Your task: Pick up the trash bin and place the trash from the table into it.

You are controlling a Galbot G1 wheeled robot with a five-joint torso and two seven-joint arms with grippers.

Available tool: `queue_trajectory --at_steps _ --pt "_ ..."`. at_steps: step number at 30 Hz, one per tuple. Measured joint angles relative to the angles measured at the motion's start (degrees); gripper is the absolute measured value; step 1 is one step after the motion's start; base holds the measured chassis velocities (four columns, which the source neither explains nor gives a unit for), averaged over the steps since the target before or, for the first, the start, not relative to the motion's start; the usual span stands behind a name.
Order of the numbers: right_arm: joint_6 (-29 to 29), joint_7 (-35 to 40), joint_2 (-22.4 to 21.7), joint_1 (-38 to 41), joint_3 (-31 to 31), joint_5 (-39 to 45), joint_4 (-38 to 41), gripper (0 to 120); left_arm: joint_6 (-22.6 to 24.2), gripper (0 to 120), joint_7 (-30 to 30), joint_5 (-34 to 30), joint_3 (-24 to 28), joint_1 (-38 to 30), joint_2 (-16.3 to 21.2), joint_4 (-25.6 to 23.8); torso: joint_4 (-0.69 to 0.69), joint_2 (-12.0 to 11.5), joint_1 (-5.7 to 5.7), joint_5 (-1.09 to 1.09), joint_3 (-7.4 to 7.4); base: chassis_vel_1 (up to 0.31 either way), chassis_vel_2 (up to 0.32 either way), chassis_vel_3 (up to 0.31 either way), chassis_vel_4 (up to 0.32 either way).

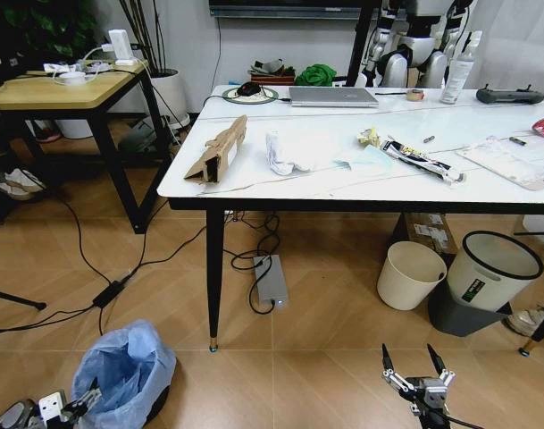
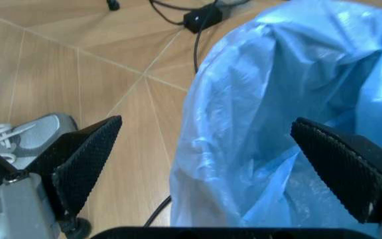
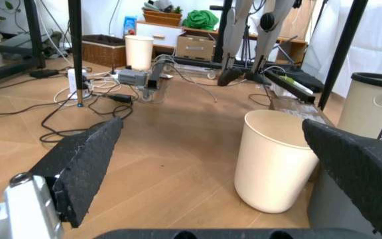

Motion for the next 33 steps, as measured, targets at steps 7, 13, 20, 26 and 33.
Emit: queue_trajectory --at_steps 7,13,20,26,33 --pt "-0.76 -0.02 0.00 0.18 -0.02 -0.27 0.19 100 0.67 84 0.69 1.65 0.23 -3.13 0.28 4.51 -0.01 0.04 0.02 -0.01 0.03 0.000 0.000 0.000 0.000" --pt "-1.33 -0.03 0.00 0.43 -0.03 -0.52 0.42 100 0.88 61 1.20 1.84 0.74 -3.89 -0.26 5.20 -0.01 0.08 0.03 0.04 0.05 0.000 0.000 0.000 0.000" --pt "-1.71 -0.03 0.00 0.59 -0.02 -0.69 0.37 100 0.79 34 1.78 1.82 0.71 -3.86 -0.19 5.51 0.00 0.10 0.04 0.01 0.07 0.000 0.000 0.000 0.000" --pt "-1.99 -0.03 0.00 0.59 -0.07 -0.79 0.50 100 0.65 16 2.08 1.79 0.51 -3.85 -0.18 5.84 0.00 0.12 0.04 0.01 0.08 0.000 0.000 0.000 0.000" --pt "-2.23 -0.03 0.00 0.51 0.03 -0.80 1.17 100 0.44 1 3.85 1.85 0.91 -2.52 -0.40 4.66 -0.01 0.14 0.05 0.01 0.08 0.000 0.000 0.000 0.000"
